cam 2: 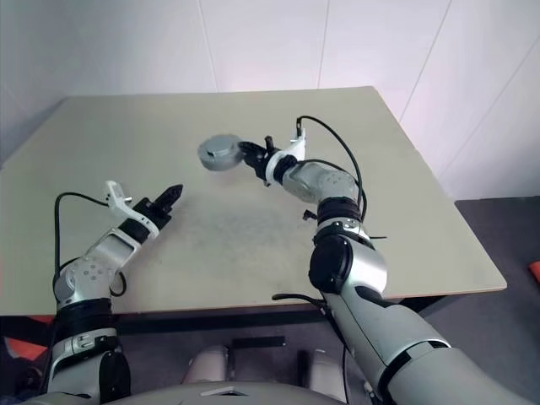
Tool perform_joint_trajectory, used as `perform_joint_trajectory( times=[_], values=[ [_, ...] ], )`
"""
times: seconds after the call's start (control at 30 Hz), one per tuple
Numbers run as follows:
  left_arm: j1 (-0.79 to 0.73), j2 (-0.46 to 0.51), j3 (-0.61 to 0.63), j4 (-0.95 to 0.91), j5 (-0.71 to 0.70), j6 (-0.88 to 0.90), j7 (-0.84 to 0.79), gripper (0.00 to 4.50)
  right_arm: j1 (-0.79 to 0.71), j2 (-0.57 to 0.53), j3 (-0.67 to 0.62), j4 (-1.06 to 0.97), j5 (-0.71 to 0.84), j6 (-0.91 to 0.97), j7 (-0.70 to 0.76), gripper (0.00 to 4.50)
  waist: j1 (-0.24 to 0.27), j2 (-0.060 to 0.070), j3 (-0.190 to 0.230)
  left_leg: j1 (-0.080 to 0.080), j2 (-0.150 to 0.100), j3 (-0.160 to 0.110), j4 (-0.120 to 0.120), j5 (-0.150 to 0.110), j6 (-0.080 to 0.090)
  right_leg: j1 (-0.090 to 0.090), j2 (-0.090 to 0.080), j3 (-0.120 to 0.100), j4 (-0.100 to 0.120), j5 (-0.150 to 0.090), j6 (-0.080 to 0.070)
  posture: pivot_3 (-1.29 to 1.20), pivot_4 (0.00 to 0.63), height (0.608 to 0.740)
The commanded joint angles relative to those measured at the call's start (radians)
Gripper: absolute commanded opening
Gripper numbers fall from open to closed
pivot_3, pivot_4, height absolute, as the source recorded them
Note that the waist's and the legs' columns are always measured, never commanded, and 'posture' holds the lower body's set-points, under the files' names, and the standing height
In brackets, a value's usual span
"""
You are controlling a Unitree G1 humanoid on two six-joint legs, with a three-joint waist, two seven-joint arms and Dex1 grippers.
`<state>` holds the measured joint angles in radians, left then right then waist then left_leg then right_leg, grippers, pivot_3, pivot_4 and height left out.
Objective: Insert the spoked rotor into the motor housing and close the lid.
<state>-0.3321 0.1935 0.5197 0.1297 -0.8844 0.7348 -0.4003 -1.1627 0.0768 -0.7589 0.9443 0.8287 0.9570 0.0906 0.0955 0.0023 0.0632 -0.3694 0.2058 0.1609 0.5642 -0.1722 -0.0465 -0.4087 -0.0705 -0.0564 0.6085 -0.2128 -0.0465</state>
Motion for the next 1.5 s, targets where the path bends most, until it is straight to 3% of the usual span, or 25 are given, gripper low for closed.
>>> perform_joint_trajectory(
  times=[0.03, 0.27, 0.6, 1.07, 1.17, 1.3, 1.5],
  values=[
    [-0.011, -0.010, 0.034, -0.063, -0.120, 0.040, 0.007, 2.15, -0.042, 0.014, 0.024, -0.060, 0.054, 0.025, 0.024, 1.10, 0.001, 0.000, 0.000, 0.000, 0.000, 0.000, 0.000, 0.000, 0.000, 0.000, 0.000, 0.000, 0.000, 0.000, 0.000, 0.00, 0.000, 0.740],
    [-0.016, -0.021, 0.080, -0.045, -0.349, 0.173, 0.070, 4.47, -0.030, 0.013, 0.049, -0.080, 0.057, 0.039, 0.021, 1.10, 0.003, 0.000, 0.000, 0.000, 0.000, 0.000, 0.002, 0.000, 0.000, 0.000, 0.000, 0.000, 0.002, 0.000, 0.000, 0.00, 0.000, 0.740],
    [-0.073, -0.052, 0.085, 0.025, -0.477, 0.160, 0.126, 4.47, -0.007, 0.024, 0.092, -0.137, 0.067, 0.099, 0.039, 1.10, 0.004, -0.001, 0.001, -0.001, 0.000, 0.000, 0.003, 0.000, 0.000, 0.001, 0.000, 0.000, 0.002, 0.001, 0.001, 0.00, 0.000, 0.740],
    [-0.203, -0.076, 0.015, 0.198, -0.388, 0.097, 0.068, 4.47, 0.032, 0.037, 0.145, -0.214, 0.065, 0.126, 0.051, 1.10, 0.006, -0.002, 0.001, -0.001, 0.000, -0.001, 0.003, 0.000, 0.000, 0.001, 0.000, 0.000, 0.002, 0.003, 0.005, 0.00, 0.000, 0.740],
    [-0.204, -0.079, 0.015, 0.204, -0.370, 0.073, 0.061, 3.89, 0.034, 0.037, 0.146, -0.219, 0.064, 0.121, 0.048, 1.10, 0.006, -0.003, 0.001, -0.001, 0.000, -0.001, 0.003, 0.000, 0.000, 0.001, 0.000, 0.000, 0.002, 0.003, 0.005, 0.00, 0.000, 0.740],
    [-0.199, -0.073, 0.023, 0.214, -0.358, 0.057, 0.054, 2.56, 0.038, 0.036, 0.148, -0.221, 0.063, 0.114, 0.046, 1.10, 0.006, -0.003, 0.001, -0.001, 0.000, -0.001, 0.004, 0.000, 0.000, 0.001, 0.000, 0.000, 0.002, 0.003, 0.005, 0.00, 0.000, 0.740],
    [-0.198, -0.069, 0.023, 0.222, -0.353, 0.056, 0.056, 2.41, 0.049, 0.039, 0.174, -0.235, 0.035, 0.065, 0.055, 1.10, 0.006, -0.003, 0.001, -0.001, 0.000, -0.001, 0.004, 0.000, 0.000, 0.001, 0.000, 0.000, 0.002, 0.003, 0.005, 0.00, 0.000, 0.740]
  ],
)
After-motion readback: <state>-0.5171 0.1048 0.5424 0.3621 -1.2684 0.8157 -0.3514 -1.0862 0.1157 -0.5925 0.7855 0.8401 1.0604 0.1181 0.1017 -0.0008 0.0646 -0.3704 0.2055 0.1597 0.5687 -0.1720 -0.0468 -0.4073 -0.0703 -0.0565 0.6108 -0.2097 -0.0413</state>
